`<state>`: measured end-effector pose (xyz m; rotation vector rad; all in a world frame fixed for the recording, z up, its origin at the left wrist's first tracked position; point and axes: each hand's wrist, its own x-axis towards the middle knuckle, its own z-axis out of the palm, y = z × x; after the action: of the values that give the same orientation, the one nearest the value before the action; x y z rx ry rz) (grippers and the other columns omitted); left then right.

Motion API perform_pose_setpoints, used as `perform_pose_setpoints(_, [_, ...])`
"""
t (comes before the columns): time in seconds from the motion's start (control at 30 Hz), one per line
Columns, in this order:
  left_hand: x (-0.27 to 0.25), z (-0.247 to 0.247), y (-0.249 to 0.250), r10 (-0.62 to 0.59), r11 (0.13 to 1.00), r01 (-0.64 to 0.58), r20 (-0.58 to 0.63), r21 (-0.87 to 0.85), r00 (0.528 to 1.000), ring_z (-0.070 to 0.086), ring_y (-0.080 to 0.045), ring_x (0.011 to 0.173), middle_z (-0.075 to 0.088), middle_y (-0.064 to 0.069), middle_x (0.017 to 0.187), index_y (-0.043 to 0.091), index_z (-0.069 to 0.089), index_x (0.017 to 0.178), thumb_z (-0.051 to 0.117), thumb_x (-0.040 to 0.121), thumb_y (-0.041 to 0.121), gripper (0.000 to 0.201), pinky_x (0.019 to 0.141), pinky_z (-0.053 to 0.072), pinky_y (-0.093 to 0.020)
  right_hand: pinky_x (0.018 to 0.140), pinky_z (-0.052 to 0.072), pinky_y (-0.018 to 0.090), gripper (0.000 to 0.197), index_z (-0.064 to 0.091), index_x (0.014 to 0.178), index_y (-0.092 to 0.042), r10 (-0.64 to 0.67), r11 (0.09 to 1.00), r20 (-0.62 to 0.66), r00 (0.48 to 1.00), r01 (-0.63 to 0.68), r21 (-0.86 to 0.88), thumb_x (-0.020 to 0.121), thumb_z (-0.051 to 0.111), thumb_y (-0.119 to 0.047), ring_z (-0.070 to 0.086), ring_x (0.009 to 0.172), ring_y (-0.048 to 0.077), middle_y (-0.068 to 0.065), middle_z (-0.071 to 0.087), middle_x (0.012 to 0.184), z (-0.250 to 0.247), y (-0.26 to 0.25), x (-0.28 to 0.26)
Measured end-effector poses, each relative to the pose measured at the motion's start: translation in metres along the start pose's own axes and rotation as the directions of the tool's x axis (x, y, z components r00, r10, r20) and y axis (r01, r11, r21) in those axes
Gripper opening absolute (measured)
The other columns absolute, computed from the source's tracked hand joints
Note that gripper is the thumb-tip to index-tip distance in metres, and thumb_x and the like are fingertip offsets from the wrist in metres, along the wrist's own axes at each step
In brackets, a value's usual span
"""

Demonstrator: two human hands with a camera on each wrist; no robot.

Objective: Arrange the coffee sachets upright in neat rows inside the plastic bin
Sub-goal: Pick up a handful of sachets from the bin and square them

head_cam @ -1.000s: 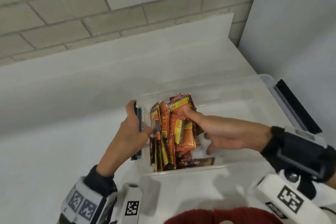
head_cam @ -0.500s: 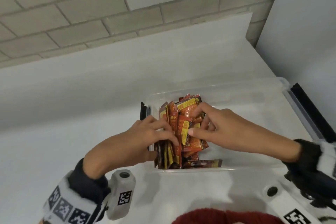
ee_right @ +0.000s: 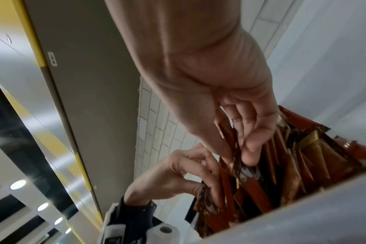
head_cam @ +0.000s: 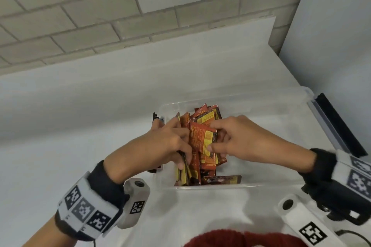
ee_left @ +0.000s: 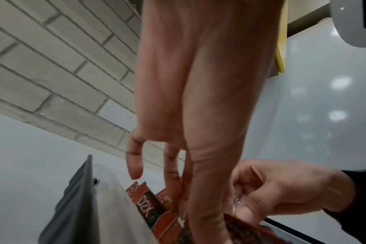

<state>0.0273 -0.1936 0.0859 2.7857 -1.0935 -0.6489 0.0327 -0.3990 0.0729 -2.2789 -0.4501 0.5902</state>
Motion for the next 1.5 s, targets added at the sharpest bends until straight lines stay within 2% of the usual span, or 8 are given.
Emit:
perform_pose_setpoints(0.23, [-0.003, -0.024, -0.012, 0.14, 0.975, -0.169, -0.196, -0.141, 0.971, 0.034, -0.008, 0.102, 0.047, 0.014, 0.101, 0.036, 0.072, 0.091, 0.068, 0.081, 0.04, 0.011, 0.087, 0.032, -0.032, 0.067, 0.052, 0.027, 0.006, 0.065, 0.092, -0.03, -0.14, 0.99, -0.143, 0.98, 0.133, -0.057, 0.088, 0.067, -0.028, 0.063, 0.068, 0.004, -0.008, 0.068, 0.071, -0.021, 0.003, -0.016])
perform_pose_setpoints(0.43, [0.015, -0.048, -0.01, 0.118, 0.968, -0.181, -0.319, -0.173, 0.94, 0.027, -0.012, 0.118, 0.038, 0.01, 0.125, 0.027, 0.072, 0.098, 0.058, 0.083, 0.053, 0.033, 0.096, 0.027, -0.018, 0.073, 0.057, 0.033, 0.017, 0.064, 0.095, -0.037, -0.198, 0.933, -0.24, 0.95, 0.258, 0.252, 0.083, 0.062, -0.025, 0.066, 0.086, 0.016, -0.007, 0.069, 0.088, -0.03, 0.021, -0.025])
perform_pose_setpoints(0.63, [0.059, -0.065, 0.007, 0.09, 0.909, -0.195, -0.284, -0.367, 0.955, 0.046, -0.013, 0.123, 0.045, 0.002, 0.136, 0.016, 0.064, 0.111, 0.056, 0.093, 0.038, 0.03, 0.099, 0.04, -0.023, 0.059, 0.041, 0.02, 0.005, 0.053, 0.08, -0.019, -0.119, 0.862, -0.296, 0.948, 0.247, 0.443, 0.078, 0.051, -0.024, 0.052, 0.066, 0.006, -0.003, 0.056, 0.069, -0.035, 0.042, -0.037])
perform_pose_setpoints(0.73, [0.084, -0.064, 0.017, 0.131, 0.905, -0.216, -0.244, -0.367, 0.961, 0.051, -0.017, 0.118, 0.054, -0.006, 0.126, 0.012, 0.058, 0.122, 0.048, 0.096, 0.034, 0.036, 0.097, 0.041, -0.026, 0.065, 0.042, 0.031, 0.043, 0.053, 0.103, -0.004, -0.043, 0.778, -0.285, 0.957, 0.212, 0.591, 0.071, 0.055, -0.033, 0.054, 0.077, 0.022, 0.019, 0.056, 0.085, -0.035, 0.053, -0.04])
perform_pose_setpoints(0.97, [0.12, -0.061, 0.04, 0.178, 0.894, -0.248, -0.214, -0.374, 0.961, 0.041, -0.012, 0.116, 0.047, -0.009, 0.122, 0.01, 0.056, 0.12, 0.052, 0.098, 0.024, 0.027, 0.101, 0.038, -0.029, 0.081, 0.058, 0.031, 0.07, 0.066, 0.111, -0.03, 0.064, 0.607, -0.295, 0.953, 0.197, 0.77, 0.061, 0.066, -0.078, 0.069, 0.101, 0.021, 0.007, 0.072, 0.109, -0.033, 0.063, -0.05])
perform_pose_setpoints(1.17, [0.136, -0.065, 0.058, 0.069, 0.776, -0.261, -0.334, -0.574, 0.94, 0.061, -0.01, 0.089, 0.053, -0.004, 0.114, 0.021, 0.034, 0.132, 0.066, 0.089, 0.025, 0.054, 0.072, 0.055, -0.019, 0.07, 0.058, 0.024, 0.043, 0.052, 0.111, -0.023, 0.223, 0.575, -0.393, 0.892, 0.205, 0.792, 0.073, 0.071, -0.029, 0.072, 0.091, 0.018, 0.006, 0.071, 0.105, -0.037, 0.068, -0.053])
perform_pose_setpoints(1.4, [0.151, -0.061, 0.066, 0.058, 0.722, -0.264, -0.324, -0.64, 0.944, 0.062, -0.016, 0.091, 0.054, -0.004, 0.109, 0.017, 0.029, 0.134, 0.065, 0.09, 0.026, 0.057, 0.076, 0.054, -0.025, 0.072, 0.06, 0.03, 0.045, 0.042, 0.123, -0.033, 0.288, 0.48, -0.407, 0.867, 0.237, 0.845, 0.091, 0.056, -0.005, 0.07, 0.091, 0.018, 0.005, 0.065, 0.11, -0.039, 0.068, -0.051])
perform_pose_setpoints(1.5, [0.149, -0.064, 0.062, -0.029, 0.565, -0.279, -0.356, -0.776, 0.934, 0.064, -0.014, 0.105, 0.054, -0.005, 0.123, 0.023, 0.029, 0.134, 0.051, 0.094, 0.046, 0.051, 0.083, 0.056, -0.031, 0.082, 0.056, 0.04, 0.039, 0.05, 0.122, -0.027, 0.328, 0.349, -0.449, 0.831, 0.335, 0.875, 0.093, 0.05, -0.001, 0.069, 0.097, 0.025, 0.01, 0.065, 0.118, -0.05, 0.071, -0.051])
